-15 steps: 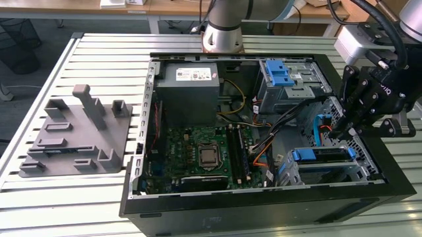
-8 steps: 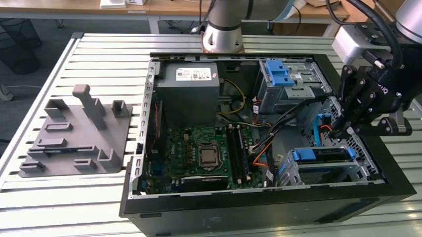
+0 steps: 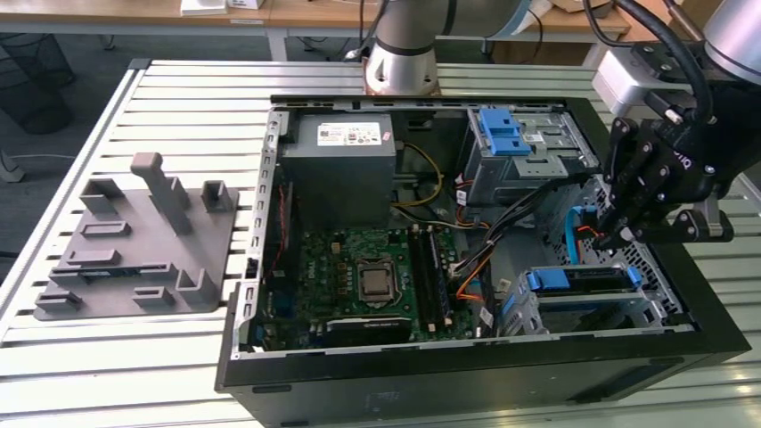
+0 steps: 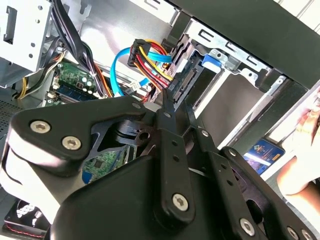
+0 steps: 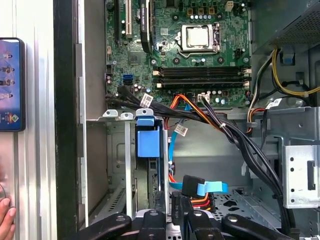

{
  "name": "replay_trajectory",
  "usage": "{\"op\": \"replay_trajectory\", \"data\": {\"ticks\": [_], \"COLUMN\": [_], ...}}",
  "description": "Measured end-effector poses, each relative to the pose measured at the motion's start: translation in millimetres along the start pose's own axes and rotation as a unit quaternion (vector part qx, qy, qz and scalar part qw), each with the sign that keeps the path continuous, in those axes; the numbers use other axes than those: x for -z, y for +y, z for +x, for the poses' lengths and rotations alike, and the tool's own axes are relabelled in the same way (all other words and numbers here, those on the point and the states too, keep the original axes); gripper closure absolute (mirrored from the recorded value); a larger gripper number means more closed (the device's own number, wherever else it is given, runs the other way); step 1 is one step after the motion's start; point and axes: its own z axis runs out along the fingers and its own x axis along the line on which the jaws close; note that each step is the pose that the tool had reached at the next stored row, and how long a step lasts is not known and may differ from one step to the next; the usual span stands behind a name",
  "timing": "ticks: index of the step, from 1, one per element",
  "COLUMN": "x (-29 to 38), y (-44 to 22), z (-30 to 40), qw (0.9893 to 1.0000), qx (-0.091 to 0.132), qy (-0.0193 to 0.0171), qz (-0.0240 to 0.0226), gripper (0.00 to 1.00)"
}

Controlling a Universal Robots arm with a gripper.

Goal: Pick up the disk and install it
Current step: 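Insert the first disk wire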

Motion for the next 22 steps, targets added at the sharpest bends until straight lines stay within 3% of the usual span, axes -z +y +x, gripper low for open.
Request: {"op": "replay_trajectory", "data": {"ticks": [22], "x": [-4.1], "y": [-0.8], "z": [-2.1], "qw": [1.0000], "qx": [0.000], "qy": [0.0001], "qz": [0.0000], "gripper": [0.75]}}
